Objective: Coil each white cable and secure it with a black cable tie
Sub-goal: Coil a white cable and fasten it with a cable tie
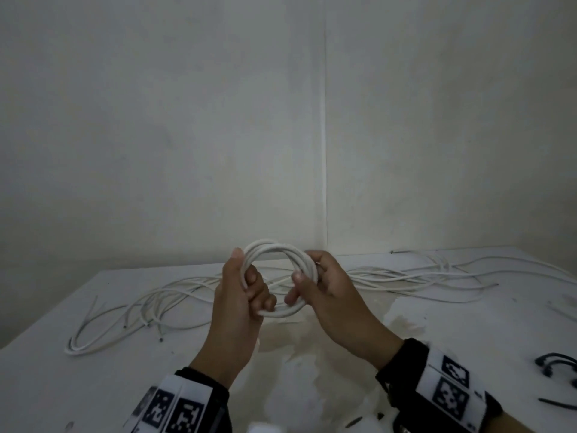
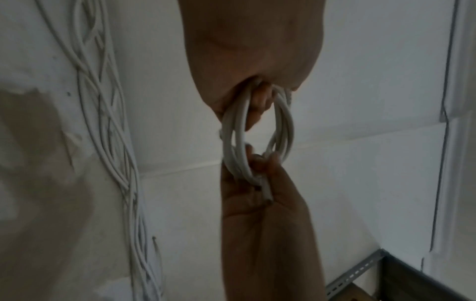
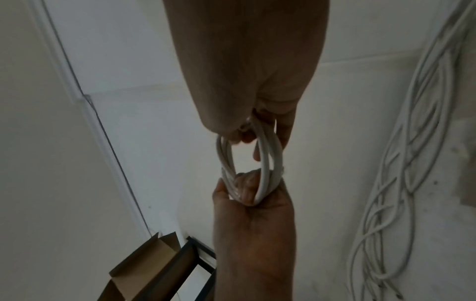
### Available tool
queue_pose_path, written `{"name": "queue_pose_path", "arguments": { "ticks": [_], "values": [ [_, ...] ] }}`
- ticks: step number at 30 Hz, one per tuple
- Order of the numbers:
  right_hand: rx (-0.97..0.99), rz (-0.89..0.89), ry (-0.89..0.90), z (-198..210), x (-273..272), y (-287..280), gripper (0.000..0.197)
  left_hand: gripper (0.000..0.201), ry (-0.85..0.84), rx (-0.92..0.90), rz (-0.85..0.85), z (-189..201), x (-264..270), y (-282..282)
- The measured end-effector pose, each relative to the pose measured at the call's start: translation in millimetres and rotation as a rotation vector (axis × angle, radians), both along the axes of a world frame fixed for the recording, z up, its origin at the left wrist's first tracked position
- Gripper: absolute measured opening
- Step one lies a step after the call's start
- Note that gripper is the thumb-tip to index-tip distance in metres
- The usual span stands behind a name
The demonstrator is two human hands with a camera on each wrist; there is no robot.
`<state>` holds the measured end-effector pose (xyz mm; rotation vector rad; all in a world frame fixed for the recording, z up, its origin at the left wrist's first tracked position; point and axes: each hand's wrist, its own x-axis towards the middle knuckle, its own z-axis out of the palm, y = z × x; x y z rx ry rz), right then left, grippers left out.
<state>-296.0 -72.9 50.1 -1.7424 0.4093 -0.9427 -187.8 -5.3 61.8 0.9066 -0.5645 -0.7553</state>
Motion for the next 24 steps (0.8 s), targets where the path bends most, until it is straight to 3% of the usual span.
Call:
{"name": "queue_pose_path", "arguments": {
  "ticks": [3,6,10,15,18,21,24],
  "values": [
    [-0.045,-0.038,-0.054,6,-3,-5,0.012,0.041,-0.128,0.059,-0.086,-10,7,5],
    [-0.166,0.003,0.086,11,-9,-10,0.011,0.039,-0.200,0.164,-0.198,-12,17,13],
    [-0.262,0.136,0.252,18,-13,-10,0.009,0.052,-0.157,0.259,-0.294,2,16,14],
    [-0.246,0.155,0.212,21,-13,-8,0.009,0.047,-0.209,0.272,-0.122,5,-7,13],
    [-0.163,0.087,0.095,15,-11,-7,0.016,0.048,-0.092,0.175,-0.043,3,-13,12],
    [-0.109,0.010,0.010,8,-7,-3,0.023,0.049,-0.017,0.119,-0.008,1,-15,11],
    [-0.160,-0.071,-0.002,4,-3,-3,0.023,0.049,-0.089,0.123,-0.035,-7,-14,10]
  ]
}}
